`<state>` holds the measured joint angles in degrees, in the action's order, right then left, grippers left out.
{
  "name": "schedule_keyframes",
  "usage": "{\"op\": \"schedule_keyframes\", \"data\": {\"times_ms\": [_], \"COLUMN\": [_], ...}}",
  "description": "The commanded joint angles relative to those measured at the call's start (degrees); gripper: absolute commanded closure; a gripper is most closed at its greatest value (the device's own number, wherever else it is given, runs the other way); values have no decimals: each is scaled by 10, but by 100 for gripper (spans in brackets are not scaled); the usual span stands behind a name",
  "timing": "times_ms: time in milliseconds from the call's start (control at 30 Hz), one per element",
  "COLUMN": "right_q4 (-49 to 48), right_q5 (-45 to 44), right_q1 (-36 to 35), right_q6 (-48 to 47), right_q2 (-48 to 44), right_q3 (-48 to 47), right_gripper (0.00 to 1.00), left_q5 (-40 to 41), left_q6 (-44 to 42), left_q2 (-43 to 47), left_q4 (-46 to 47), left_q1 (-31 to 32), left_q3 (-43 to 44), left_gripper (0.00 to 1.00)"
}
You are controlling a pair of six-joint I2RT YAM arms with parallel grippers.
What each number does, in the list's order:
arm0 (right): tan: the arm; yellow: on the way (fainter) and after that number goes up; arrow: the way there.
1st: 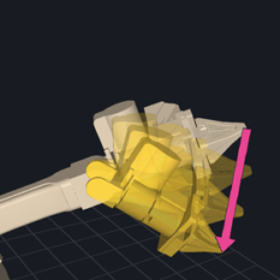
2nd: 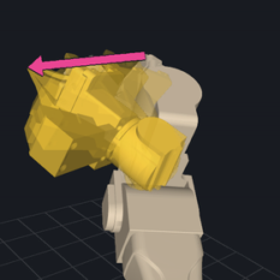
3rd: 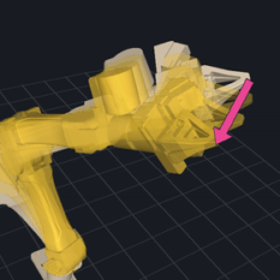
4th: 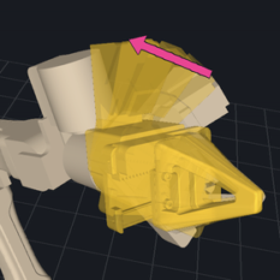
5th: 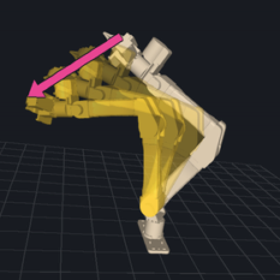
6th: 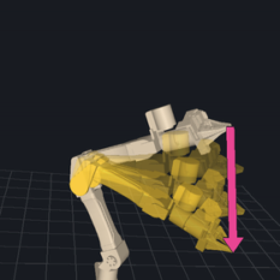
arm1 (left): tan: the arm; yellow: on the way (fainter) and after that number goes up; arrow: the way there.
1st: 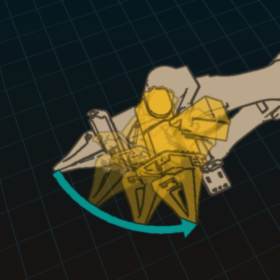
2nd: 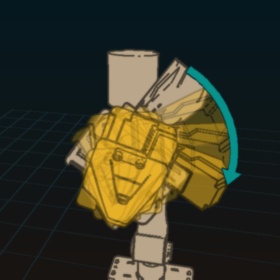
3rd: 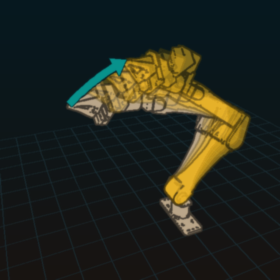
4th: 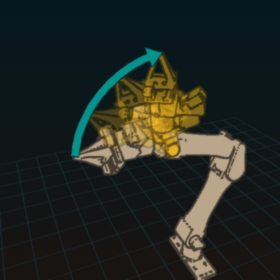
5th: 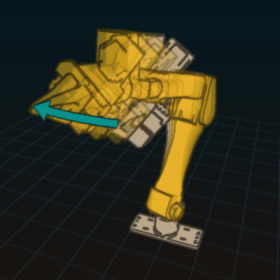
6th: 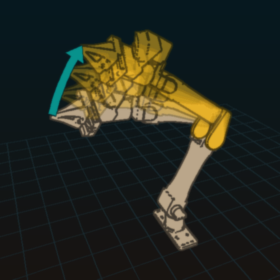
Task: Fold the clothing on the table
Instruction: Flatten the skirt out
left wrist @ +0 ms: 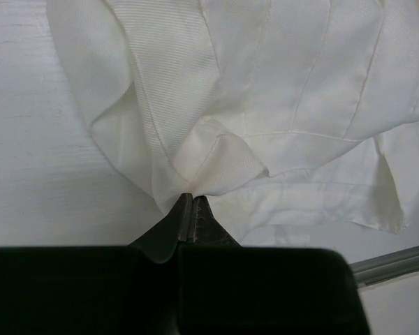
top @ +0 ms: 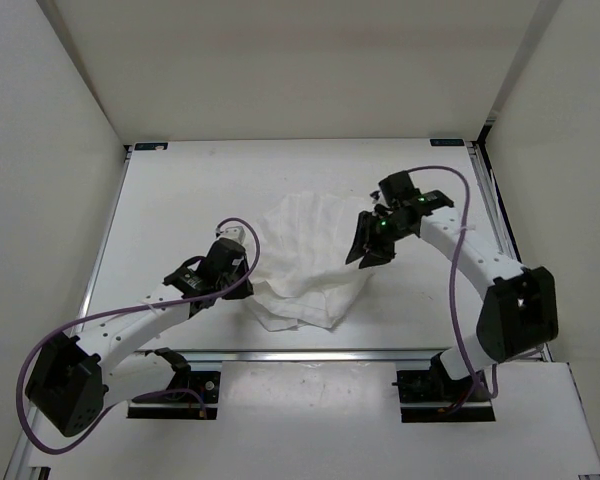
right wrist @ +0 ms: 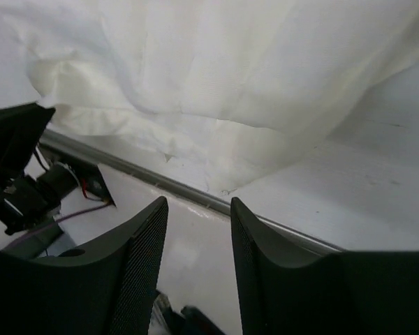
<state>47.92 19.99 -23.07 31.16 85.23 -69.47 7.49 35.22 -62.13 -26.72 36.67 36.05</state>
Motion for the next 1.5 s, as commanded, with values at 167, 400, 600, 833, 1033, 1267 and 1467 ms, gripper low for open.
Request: {"op": "schedule_keyframes", "data": {"times_ms": [167,400,600,833,1033,1267,1467], "right_q4": [1,13,24,16,29,-46,-47], "right_q5": [51,50,14,-35,-115,-160,-73], "right_q1": [-85,-79,-105,-116,-47,9,79], "right_q6": [44,89,69,43,7,-29,-59], "right_q2": [116,121,209,285,311,275,213], "right_q3": [19,50,58,12,-157,-291,-205], "right_gripper": [54,54,53,100,100,100,100], "left_q5": [-13,-15,-11,-6,-7,-32,-71], "left_q6": [6,6,5,-3,-21,-69,-71], "left_q2": [13,13,9,-2,-69,-202,-213], "left_q4": [14,18,18,17,53,23,10], "left_q1": [11,20,23,19,-1,-80,-127], "left_q3": [-3,0,5,14,45,232,242], "left_gripper": [100,100,100,100,100,100,100]}}
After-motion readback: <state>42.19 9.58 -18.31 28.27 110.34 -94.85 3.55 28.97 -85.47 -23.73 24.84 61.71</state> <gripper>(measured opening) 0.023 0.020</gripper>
